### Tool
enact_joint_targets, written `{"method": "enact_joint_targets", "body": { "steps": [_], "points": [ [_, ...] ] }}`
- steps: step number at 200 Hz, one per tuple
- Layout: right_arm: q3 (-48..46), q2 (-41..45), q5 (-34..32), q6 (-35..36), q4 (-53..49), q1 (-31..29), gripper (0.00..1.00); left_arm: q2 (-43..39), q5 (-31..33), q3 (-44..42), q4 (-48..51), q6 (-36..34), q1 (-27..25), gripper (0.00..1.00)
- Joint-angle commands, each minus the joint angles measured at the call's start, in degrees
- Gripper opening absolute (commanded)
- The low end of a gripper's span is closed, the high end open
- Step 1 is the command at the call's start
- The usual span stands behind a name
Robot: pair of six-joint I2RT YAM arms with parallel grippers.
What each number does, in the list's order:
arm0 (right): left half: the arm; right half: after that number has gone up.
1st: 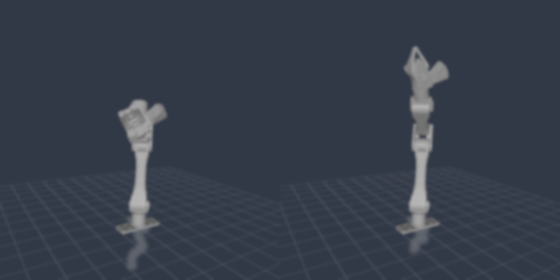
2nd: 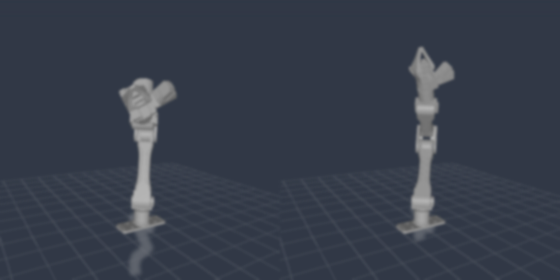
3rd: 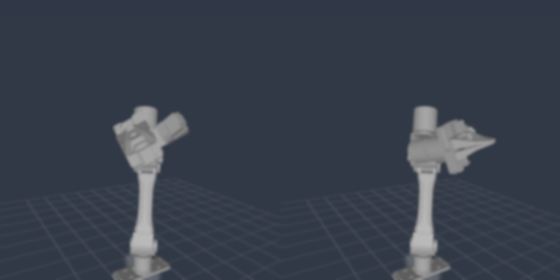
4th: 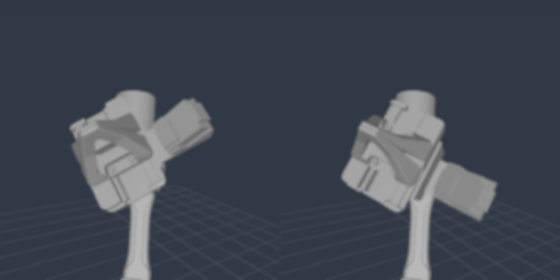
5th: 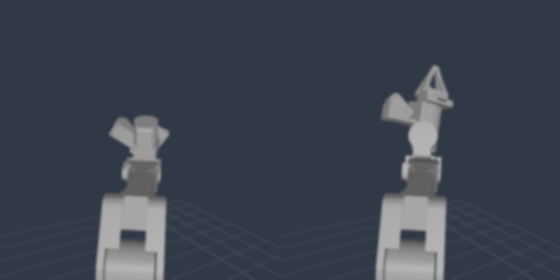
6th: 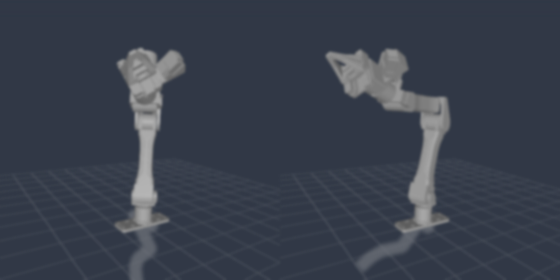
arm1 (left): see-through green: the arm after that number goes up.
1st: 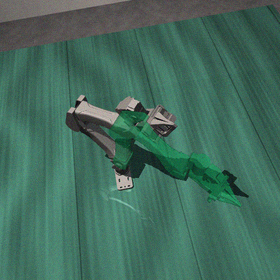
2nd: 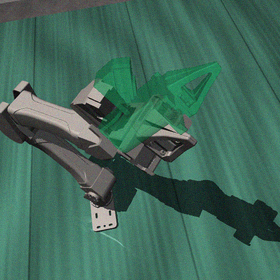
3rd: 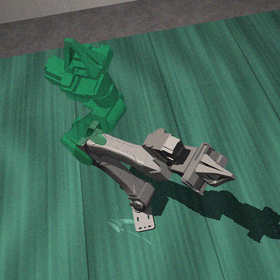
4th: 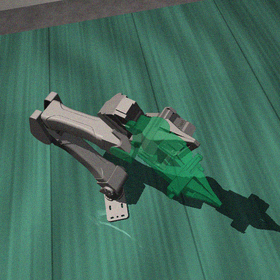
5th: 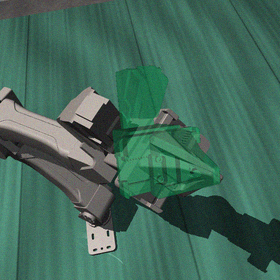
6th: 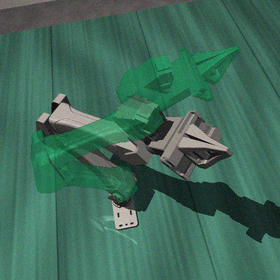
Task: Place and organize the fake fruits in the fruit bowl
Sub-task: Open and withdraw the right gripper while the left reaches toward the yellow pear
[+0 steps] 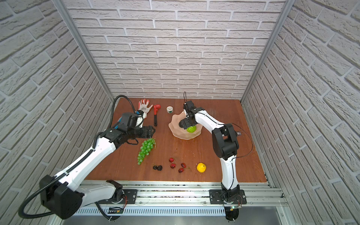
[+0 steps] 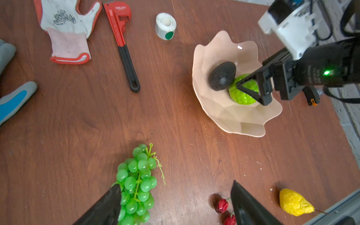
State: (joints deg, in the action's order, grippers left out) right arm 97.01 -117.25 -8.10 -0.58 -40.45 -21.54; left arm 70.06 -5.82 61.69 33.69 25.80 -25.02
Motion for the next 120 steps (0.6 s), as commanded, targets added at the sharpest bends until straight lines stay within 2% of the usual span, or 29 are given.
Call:
{"method": "enact_joint_targets", "body": {
  "steps": [1,33,63,91,120],
  "points": [
    [0.0,6.6,2.5,-0.2,-0.8,-0.4,0.99,1.6,-3.6,3.5,2.3,0.2,0.1,0.86],
    [-3.5,14.0,8.4,-2.9,-0.2,-1.0,0.95,4.4,-9.3,4.8,3.2,-1.0,-3.5,0.81],
    [-13.2,23.1,10.9,-6.2,1.8,-1.0,0.91,7.5,-8.2,3.8,2.9,-2.4,-11.3,0.81],
    [-27.3,32.3,12.2,-9.3,6.3,-1.1,0.87,9.8,-9.0,-1.2,-2.1,-1.2,-17.9,0.79],
    [-36.4,39.6,9.9,-11.6,5.9,-1.5,0.86,12.8,-7.1,-0.7,-2.7,-2.3,-24.0,0.78]
  ]
}}
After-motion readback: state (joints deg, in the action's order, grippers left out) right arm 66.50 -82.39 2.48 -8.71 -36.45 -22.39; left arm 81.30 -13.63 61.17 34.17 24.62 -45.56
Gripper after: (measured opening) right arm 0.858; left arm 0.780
